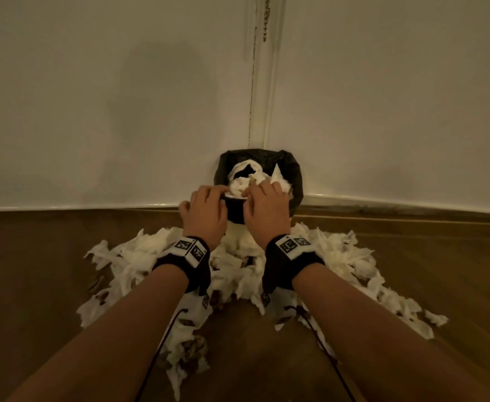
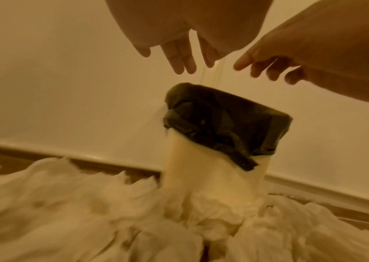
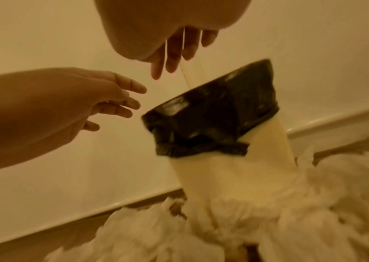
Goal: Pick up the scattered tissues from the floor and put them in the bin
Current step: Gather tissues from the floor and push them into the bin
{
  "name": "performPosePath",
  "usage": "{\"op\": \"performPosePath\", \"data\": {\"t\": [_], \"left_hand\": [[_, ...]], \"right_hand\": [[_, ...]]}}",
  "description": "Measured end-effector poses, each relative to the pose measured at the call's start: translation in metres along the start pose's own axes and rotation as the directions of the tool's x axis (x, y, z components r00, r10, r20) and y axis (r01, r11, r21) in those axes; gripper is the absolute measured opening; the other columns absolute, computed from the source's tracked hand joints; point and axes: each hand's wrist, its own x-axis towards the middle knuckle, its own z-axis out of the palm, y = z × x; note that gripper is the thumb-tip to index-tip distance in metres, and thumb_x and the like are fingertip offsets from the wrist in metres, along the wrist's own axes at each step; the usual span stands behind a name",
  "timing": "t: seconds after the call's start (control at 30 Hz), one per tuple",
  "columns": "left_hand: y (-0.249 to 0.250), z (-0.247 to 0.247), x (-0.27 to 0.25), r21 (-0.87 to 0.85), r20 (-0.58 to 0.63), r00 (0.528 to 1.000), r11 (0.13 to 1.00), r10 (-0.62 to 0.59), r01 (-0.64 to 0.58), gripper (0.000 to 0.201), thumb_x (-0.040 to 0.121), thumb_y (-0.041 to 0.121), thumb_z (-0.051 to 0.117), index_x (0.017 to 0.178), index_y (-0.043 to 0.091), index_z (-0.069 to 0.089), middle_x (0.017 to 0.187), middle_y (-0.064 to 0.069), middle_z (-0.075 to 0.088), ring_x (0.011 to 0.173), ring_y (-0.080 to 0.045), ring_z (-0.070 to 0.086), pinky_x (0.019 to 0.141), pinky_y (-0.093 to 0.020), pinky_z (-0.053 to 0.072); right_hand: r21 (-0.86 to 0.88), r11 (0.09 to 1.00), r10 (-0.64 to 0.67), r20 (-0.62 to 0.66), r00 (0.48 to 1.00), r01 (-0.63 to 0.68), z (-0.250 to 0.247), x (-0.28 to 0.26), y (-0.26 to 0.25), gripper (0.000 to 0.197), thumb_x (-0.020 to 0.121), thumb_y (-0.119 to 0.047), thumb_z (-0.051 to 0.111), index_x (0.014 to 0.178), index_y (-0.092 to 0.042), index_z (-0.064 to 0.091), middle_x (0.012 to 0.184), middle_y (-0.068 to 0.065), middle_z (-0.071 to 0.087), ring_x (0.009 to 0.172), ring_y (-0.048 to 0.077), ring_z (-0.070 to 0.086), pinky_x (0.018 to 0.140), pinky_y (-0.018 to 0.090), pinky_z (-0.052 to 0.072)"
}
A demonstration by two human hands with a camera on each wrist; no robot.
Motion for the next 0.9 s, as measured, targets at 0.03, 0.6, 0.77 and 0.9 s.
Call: {"op": "performPosePath", "data": {"t": [0.03,0.6,0.77,0.9], "left_hand": [[-0.009,-0.001,-0.007,-0.011,0.0,0.999,0.999,-0.039,0.039,0.032,0.094,0.02,0.038,0.123,0.031,0.049,0.124,0.002,0.047,0.117,-0.018,0.043,0.101,-0.042,0.023],[-0.106,-0.002,-0.198,0.202,0.174,0.927,0.934,-0.332,0.296,0.02,0.085,0.024,0.052,0.105,0.024,0.054,0.11,0.001,0.051,0.108,-0.022,0.05,0.088,-0.036,0.035],[-0.099,0.014,-0.252,0.256,0.364,0.863,0.929,-0.35,0.269,0.036,0.089,0.043,0.047,0.12,0.027,0.047,0.127,0.001,0.042,0.118,-0.019,0.042,0.092,-0.034,0.035],[-0.103,0.024,-0.278,0.259,0.484,0.789,0.923,-0.379,0.285,0.067,0.08,0.057,0.049,0.139,0.034,0.026,0.146,0.005,0.02,0.13,-0.02,0.029,0.1,-0.037,0.033]], "right_hand": [[0.06,0.998,-0.024,-0.017,1.0,0.025,0.004,-0.008,-0.009,0.021,0.089,-0.019,0.046,0.096,-0.012,0.064,0.1,0.008,0.059,0.101,0.029,0.05,0.085,0.04,0.039],[0.257,0.966,-0.134,0.556,0.821,-0.016,0.086,-0.175,-0.047,0.019,0.093,-0.033,0.042,0.101,-0.017,0.048,0.098,0.0,0.049,0.095,0.02,0.047,0.079,0.03,0.042],[0.221,0.952,-0.306,0.682,0.665,0.211,0.098,-0.212,-0.048,0.041,0.086,-0.03,0.046,0.125,-0.017,0.048,0.129,0.005,0.044,0.116,0.027,0.039,0.092,0.036,0.041],[0.218,0.933,-0.347,0.754,0.558,0.286,0.101,-0.216,-0.047,0.059,0.084,-0.026,0.05,0.14,-0.02,0.035,0.146,0.004,0.03,0.128,0.029,0.029,0.099,0.043,0.041]]}}
